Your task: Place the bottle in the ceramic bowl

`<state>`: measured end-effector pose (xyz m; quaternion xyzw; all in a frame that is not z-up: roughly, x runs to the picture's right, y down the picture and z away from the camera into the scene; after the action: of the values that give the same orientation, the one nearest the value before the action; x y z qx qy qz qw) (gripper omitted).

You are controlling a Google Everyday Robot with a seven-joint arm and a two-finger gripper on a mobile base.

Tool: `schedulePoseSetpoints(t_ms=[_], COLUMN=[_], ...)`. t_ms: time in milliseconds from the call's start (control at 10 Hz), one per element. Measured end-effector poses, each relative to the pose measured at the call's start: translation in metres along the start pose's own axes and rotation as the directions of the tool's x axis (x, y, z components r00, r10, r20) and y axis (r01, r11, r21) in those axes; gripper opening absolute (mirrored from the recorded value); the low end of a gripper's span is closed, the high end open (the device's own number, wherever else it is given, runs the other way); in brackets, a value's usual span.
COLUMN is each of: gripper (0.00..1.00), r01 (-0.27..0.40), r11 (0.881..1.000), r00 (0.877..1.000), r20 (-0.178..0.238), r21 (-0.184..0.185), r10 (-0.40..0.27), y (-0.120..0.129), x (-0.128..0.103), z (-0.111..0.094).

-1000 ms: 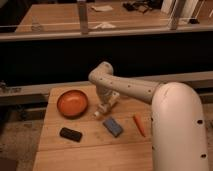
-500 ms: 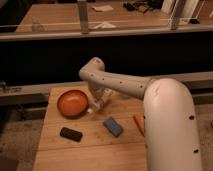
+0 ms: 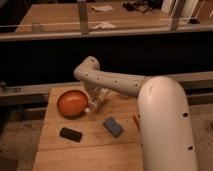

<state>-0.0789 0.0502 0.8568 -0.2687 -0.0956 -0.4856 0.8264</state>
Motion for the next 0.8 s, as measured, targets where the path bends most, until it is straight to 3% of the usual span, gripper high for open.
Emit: schedulePoseSetpoints(t_ms=[400, 800], gripper=[0.04, 0.04], r01=[0.017, 0.037], r11=[1.0, 0.999], r00=[1.0, 0.998], r20=[-0.024, -0.041], r21=[-0.01, -0.027], r10=[-0.017, -0.039], y=[-0.006, -0.038], x=[0.0, -0.019], z=[-0.002, -0.007])
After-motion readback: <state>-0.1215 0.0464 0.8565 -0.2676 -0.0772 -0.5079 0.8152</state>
